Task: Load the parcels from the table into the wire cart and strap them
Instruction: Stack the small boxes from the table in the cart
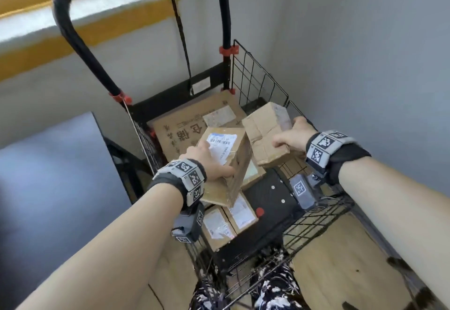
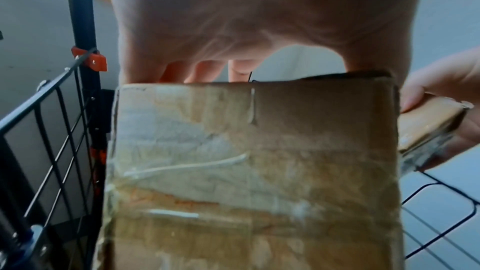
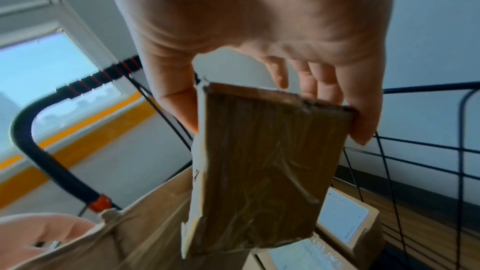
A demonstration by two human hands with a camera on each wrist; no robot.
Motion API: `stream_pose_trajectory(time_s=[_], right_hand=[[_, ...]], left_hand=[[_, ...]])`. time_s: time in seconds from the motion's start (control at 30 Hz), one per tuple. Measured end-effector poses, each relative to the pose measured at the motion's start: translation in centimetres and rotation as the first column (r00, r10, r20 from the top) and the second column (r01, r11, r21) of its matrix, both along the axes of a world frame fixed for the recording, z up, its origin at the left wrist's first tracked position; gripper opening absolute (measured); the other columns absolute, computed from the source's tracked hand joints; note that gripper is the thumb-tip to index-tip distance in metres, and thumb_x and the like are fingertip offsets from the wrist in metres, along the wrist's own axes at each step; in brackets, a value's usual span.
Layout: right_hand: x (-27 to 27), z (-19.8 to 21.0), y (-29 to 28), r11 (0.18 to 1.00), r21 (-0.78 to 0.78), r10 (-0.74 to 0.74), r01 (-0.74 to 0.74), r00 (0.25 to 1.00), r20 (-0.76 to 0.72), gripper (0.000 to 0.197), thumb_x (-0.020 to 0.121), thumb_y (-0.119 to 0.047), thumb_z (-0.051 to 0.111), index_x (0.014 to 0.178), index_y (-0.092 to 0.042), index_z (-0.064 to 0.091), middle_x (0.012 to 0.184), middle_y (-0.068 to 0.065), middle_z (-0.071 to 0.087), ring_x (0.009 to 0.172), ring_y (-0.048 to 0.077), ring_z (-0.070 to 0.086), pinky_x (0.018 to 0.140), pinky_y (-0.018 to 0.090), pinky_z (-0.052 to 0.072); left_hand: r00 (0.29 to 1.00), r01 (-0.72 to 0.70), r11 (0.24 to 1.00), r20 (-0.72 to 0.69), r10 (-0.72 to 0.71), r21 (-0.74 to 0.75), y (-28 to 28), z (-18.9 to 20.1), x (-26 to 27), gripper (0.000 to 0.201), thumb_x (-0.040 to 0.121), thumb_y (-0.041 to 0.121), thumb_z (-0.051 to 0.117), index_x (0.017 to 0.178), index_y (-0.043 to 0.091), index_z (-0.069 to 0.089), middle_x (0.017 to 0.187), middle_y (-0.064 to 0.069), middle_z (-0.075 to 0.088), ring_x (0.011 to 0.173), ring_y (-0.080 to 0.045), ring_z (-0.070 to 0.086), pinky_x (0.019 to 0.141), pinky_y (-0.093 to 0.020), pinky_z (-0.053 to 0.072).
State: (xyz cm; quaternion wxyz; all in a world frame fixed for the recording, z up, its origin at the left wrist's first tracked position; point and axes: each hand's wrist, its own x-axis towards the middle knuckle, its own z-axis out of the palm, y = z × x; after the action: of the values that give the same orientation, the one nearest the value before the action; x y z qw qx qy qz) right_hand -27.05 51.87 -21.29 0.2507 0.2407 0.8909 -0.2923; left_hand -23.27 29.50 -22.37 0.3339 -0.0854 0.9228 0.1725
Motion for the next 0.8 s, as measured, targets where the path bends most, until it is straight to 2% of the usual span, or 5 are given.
stream_pose_trajectory(time_s=[0.13, 0.3, 0.4, 0.5, 0.8], right_hand=[[-3.7, -3.5, 1.2, 0.980, 0.076, 0.176, -0.186, 0.977, 0.118, 0.095, 0.055, -0.039, 0.081, 0.133, -0.005, 0.039, 0.124, 0.012, 0.054, 0.109, 0.029, 0.055, 0.093, 0.035, 0.048], [-6.3, -7.8, 1.7, 0.900, 0.075, 0.405, -0.430, 0.887, 0.221, 0.069, 0.062, -0.035, 0.079, 0.117, -0.004, 0.051, 0.097, 0.007, 0.055, 0.088, 0.024, 0.056, 0.084, 0.031, 0.052], [-6.2, -10.7, 1.0, 0.839, 0.067, 0.502, -0.540, 0.816, 0.286, 0.061, 0.061, -0.034, 0.078, 0.109, -0.006, 0.052, 0.078, 0.000, 0.056, 0.068, 0.015, 0.054, 0.067, 0.025, 0.052], [-5.3, -13.3, 0.6, 0.776, 0.070, 0.565, -0.627, 0.739, 0.367, 0.067, 0.062, -0.034, 0.077, 0.113, -0.005, 0.045, 0.094, 0.006, 0.056, 0.071, 0.016, 0.052, 0.052, 0.022, 0.041], [-3.5, -19.2, 0.7, 0.707, 0.110, 0.624, -0.699, 0.689, 0.370, 0.080, 0.062, -0.041, 0.077, 0.124, -0.008, 0.038, 0.113, 0.012, 0.050, 0.091, 0.025, 0.053, 0.073, 0.030, 0.048]], left_hand=[[0.992, 0.056, 0.994, 0.120, -0.045, -0.091, 1.6, -3.1, -0.1, 0.109, 0.054, 0.065, 0.073, 0.143, 0.026, 0.025, 0.131, -0.006, 0.044, 0.116, -0.027, 0.050, 0.094, -0.043, 0.048], [0.958, 0.189, 0.954, 0.256, -0.127, -0.232, 4.5, -7.4, 0.9, 0.112, 0.048, 0.068, 0.075, 0.140, 0.024, 0.028, 0.131, -0.011, 0.039, 0.119, -0.031, 0.044, 0.098, -0.045, 0.045], [0.931, 0.280, 0.929, 0.305, -0.201, -0.242, 5.4, -9.5, 1.5, 0.104, 0.052, 0.061, 0.076, 0.137, 0.022, 0.030, 0.126, -0.011, 0.041, 0.117, -0.030, 0.042, 0.102, -0.043, 0.039], [0.911, 0.325, 0.912, 0.342, -0.231, -0.250, 5.6, -11.2, 2.6, 0.100, 0.051, 0.053, 0.080, 0.135, 0.027, 0.030, 0.133, -0.012, 0.036, 0.124, -0.031, 0.036, 0.109, -0.044, 0.029], [0.847, 0.472, 0.844, 0.399, -0.352, -0.255, 5.6, -17.9, 3.4, 0.092, 0.065, 0.027, 0.081, 0.140, 0.021, 0.029, 0.154, -0.019, 0.009, 0.142, -0.038, 0.011, 0.117, -0.054, 0.002]])
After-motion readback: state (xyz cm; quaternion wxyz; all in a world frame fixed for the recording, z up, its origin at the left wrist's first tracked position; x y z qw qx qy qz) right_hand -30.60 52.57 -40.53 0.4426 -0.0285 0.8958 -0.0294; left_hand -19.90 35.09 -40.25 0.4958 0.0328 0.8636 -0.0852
